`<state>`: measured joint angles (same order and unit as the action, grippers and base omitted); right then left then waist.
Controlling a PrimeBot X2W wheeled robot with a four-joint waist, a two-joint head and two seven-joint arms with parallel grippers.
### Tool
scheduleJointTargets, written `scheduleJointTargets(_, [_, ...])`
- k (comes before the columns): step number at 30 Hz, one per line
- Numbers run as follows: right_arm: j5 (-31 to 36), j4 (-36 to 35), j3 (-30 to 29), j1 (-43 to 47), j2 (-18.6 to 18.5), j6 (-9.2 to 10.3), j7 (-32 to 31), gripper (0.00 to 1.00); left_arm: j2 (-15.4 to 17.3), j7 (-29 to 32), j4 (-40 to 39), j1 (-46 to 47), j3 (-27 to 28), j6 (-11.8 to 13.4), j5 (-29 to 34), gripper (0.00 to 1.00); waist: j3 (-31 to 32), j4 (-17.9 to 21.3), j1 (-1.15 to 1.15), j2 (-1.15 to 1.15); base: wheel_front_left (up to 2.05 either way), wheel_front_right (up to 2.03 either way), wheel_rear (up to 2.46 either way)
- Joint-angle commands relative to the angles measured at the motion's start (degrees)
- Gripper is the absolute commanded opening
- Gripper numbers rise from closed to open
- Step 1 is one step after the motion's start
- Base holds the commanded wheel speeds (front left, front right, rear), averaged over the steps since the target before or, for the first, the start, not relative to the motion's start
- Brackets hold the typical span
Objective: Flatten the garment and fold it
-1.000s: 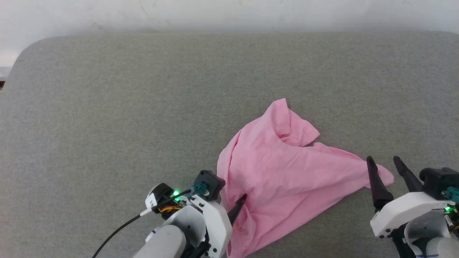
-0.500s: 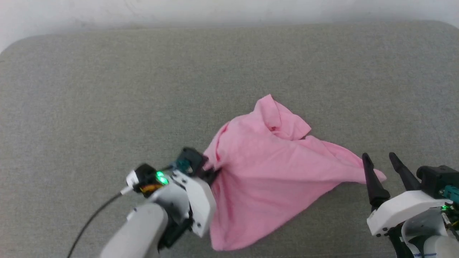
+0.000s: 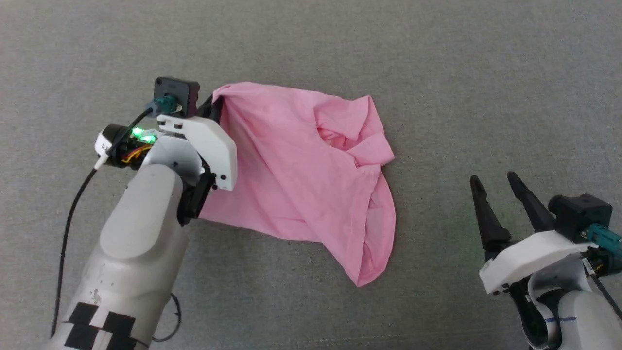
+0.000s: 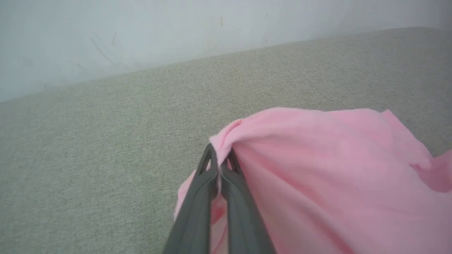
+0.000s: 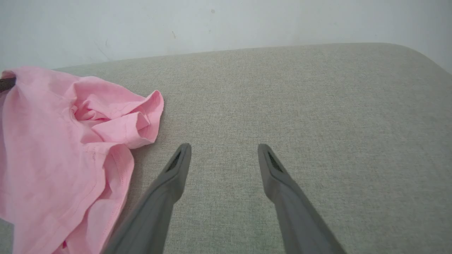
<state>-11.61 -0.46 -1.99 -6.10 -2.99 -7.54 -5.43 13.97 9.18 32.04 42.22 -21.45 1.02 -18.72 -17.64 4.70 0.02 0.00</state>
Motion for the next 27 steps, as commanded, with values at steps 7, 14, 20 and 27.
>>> scheduleJointTargets(7, [-0.05, -0.81, 1.06, -0.02, 0.11, 0.05, 0.56, 1.0, -4.93, -12.39, 4.22, -2.72, 2.71, 3.1, -2.88, 1.0, 1.13, -0.46, -0.02, 0.0, 0.0, 0.0, 0.0])
scheduleJointTargets(14, [0.0, -3.82, 4.28, 2.99, 0.12, 0.05, -1.95, 1.0, -6.4, -22.77, -1.81, -12.43, 3.44, 3.91, -3.28, 1.0, 3.62, -3.06, -0.02, 0.0, 0.0, 0.0, 0.0])
scheduleJointTargets(20, [-1.61, -5.11, 8.75, 3.93, 0.12, 0.05, -5.37, 1.0, -6.38, -24.14, -17.29, -23.05, 7.27, 4.37, -0.98, 1.0, 3.5, -5.45, -0.02, 0.0, 0.0, 0.0, 0.0])
scheduleJointTargets(27, [-4.28, 1.68, 10.88, -1.95, 0.12, 0.05, -11.86, 1.0, -8.49, -24.16, -27.72, -28.92, 12.85, 2.91, 2.66, 1.0, 1.36, -8.35, -0.02, 0.0, 0.0, 0.0, 0.0])
